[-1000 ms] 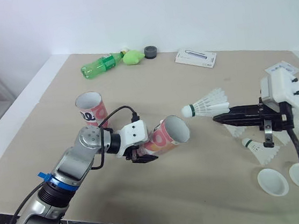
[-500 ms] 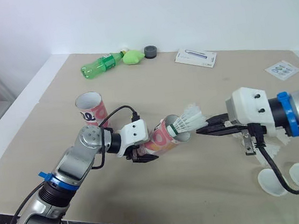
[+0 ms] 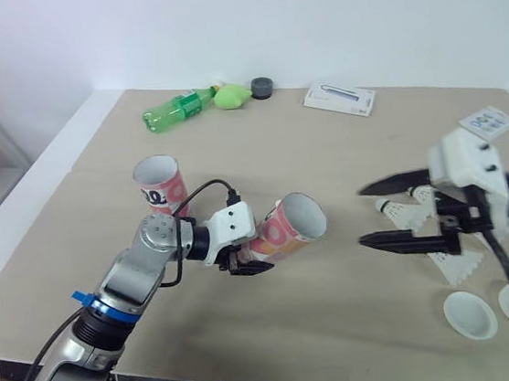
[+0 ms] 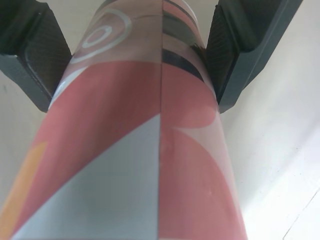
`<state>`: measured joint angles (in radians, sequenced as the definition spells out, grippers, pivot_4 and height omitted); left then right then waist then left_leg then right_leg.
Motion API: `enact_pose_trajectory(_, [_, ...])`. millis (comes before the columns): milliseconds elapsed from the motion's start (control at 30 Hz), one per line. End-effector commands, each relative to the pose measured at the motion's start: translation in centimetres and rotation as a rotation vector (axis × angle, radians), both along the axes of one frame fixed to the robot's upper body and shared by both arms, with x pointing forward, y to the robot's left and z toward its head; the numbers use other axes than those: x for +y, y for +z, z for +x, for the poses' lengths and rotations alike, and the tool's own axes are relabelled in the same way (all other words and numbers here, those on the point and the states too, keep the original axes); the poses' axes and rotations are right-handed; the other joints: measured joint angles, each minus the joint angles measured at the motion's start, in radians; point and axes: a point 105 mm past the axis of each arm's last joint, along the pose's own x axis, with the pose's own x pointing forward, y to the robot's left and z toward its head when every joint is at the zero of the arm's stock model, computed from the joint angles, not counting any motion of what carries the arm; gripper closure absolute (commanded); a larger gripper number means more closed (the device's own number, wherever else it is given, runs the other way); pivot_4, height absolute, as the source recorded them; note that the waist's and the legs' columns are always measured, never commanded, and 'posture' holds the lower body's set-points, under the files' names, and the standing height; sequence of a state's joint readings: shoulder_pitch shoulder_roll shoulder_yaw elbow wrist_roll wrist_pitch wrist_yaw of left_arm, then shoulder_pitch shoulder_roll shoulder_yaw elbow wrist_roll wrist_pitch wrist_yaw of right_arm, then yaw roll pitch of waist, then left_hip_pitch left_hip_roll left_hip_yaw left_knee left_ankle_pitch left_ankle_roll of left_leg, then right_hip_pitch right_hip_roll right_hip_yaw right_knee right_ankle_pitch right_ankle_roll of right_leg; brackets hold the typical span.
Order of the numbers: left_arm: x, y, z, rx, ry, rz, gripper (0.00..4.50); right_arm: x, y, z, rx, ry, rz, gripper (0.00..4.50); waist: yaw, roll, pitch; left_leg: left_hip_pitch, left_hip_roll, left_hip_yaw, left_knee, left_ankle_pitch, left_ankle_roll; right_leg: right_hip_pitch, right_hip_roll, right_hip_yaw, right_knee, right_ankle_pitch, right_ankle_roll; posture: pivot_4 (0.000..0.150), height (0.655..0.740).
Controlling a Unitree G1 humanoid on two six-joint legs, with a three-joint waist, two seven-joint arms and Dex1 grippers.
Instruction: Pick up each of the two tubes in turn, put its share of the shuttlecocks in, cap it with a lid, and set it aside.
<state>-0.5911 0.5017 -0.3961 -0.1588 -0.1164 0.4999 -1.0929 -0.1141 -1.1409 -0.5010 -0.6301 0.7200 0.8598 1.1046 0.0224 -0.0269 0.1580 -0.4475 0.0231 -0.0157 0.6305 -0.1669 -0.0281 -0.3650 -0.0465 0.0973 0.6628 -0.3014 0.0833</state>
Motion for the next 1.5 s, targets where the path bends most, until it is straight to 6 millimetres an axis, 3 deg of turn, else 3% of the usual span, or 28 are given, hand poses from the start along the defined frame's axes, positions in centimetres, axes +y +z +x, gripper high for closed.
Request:
enact_pose_trajectory(33, [-1.0, -1.8, -0.6, 0.058, -0.035, 0.016, 1.19, -2.7, 0.3, -1.4, -0.030, -0.164, 0.010, 0.82, 0.002, 0.002, -0.001, 0.000, -0.001, 0.000, 0.000, 0.000, 0.000, 0.000, 0.000, 0.000, 0.000, 0.000, 0.001, 0.150, 0.7294])
enact_pose_trajectory(200, [-1.9, -1.9, -0.9, 0.091, -0.064, -0.031, 1.19, -6.4, -2.1, -4.4, 0.067, -0.367, 0.020, 0.82, 0.013, 0.003, -0.001, 0.000, -0.002, -0.004, 0.002, 0.000, 0.000, -0.001, 0.000, -0.004, 0.000, -0.002, 0.004, 0.150, 0.7294])
enact_pose_trajectory(433, [-2.7, -1.9, -1.4, 0.093, -0.136, -0.037, 1.19, -9.1, -4.6, -7.9, 0.201, -0.502, 0.012, 0.82, 0.012, 0.003, -0.001, 0.000, -0.004, -0.004, 0.005, 0.001, 0.001, 0.001, -0.004, -0.005, 0.000, -0.005, 0.006, 0.150, 0.7294])
enact_pose_trajectory(767, [-3.4, -1.6, -1.1, 0.071, -0.180, -0.026, 1.19, -11.3, -8.2, -6.3, 0.261, -0.572, 0.029, 0.82, 0.011, 0.003, -0.002, -0.002, -0.008, -0.005, 0.001, 0.001, 0.002, 0.003, -0.011, -0.012, -0.010, -0.002, 0.002, 0.150, 0.7294])
enact_pose_trajectory(967, [-3.4, -1.5, -1.0, 0.066, -0.162, -0.027, 1.19, -12.3, -9.0, -4.5, 0.277, -0.592, 0.059, 0.82, 0.012, 0.004, -0.002, -0.007, -0.012, -0.011, 0.001, 0.000, 0.003, 0.004, -0.012, -0.014, -0.013, 0.000, 0.008, 0.150, 0.7294])
enact_pose_trajectory(1067, [-3.2, -1.4, -0.9, 0.063, -0.146, -0.029, 1.19, -12.5, -9.4, -5.0, 0.293, -0.593, 0.052, 0.82, 0.014, 0.004, -0.002, -0.008, -0.012, -0.016, 0.001, 0.001, 0.003, 0.010, -0.012, -0.019, -0.013, 0.000, 0.008, 0.150, 0.7294])
enact_pose_trajectory(1167, [-3.0, -1.4, -0.8, 0.062, -0.129, -0.030, 1.19, -12.4, -8.7, -6.4, 0.308, -0.573, 0.081, 0.82, 0.014, 0.005, -0.002, -0.008, -0.013, -0.017, 0.001, 0.000, 0.003, 0.010, -0.012, -0.020, -0.013, -0.001, 0.007, 0.150, 0.7294])
enact_pose_trajectory(1400, [-3.3, -1.5, -1.0, 0.077, -0.128, -0.042, 1.19, -13.4, -7.0, -7.3, 0.278, -0.627, 0.149, 0.82, 0.011, 0.005, -0.002, -0.007, -0.012, -0.017, 0.002, 0.002, 0.004, 0.011, -0.012, -0.022, -0.013, -0.002, 0.004, 0.150, 0.7294])
enact_pose_trajectory(1500, [-3.6, -1.5, -1.0, 0.073, -0.136, -0.044, 1.19, -14.5, -7.6, -8.1, 0.294, -0.685, 0.125, 0.82, 0.011, 0.006, -0.002, -0.007, -0.012, -0.017, 0.002, 0.002, 0.004, 0.012, -0.012, -0.022, -0.013, -0.002, 0.004, 0.150, 0.7294])
